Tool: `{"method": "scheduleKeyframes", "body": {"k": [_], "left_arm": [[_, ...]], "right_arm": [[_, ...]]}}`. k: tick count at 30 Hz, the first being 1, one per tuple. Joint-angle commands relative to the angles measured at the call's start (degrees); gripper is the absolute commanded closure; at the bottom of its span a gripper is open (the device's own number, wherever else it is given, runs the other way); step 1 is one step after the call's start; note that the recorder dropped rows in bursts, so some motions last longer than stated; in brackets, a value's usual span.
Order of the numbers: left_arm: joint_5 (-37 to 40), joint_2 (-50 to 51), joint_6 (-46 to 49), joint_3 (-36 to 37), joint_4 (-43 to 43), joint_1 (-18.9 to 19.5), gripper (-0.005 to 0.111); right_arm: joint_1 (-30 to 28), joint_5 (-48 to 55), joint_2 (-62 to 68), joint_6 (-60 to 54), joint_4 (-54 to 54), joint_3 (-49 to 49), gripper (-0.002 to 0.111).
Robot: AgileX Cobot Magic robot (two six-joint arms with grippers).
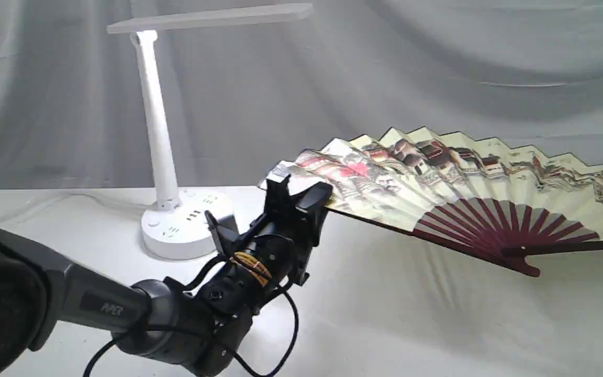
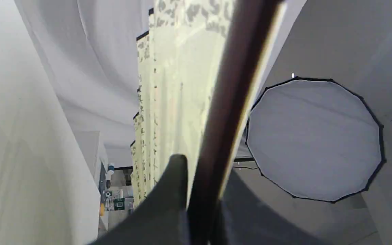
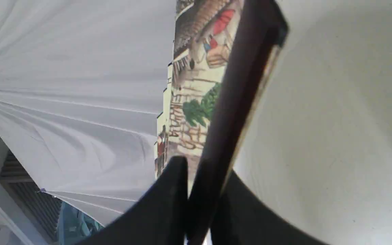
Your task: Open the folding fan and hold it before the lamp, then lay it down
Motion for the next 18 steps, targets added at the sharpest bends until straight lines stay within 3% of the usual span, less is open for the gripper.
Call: {"method": "scheduleKeyframes", "body": {"k": [1,18], "left_arm": [[-4.82,-0.89,-3.2,-0.27,-6.39,1.13,0.107],[-4.82,-2.06,-3.8,0.12,-7.37,1.13,0.107]], "right_arm": [[-2.01,-4.73,-0.35,-3.75,1.25,0.01,0.108],[0.12,-4.73,-0.35,-3.52,1.25,0.01,0.108]]}}
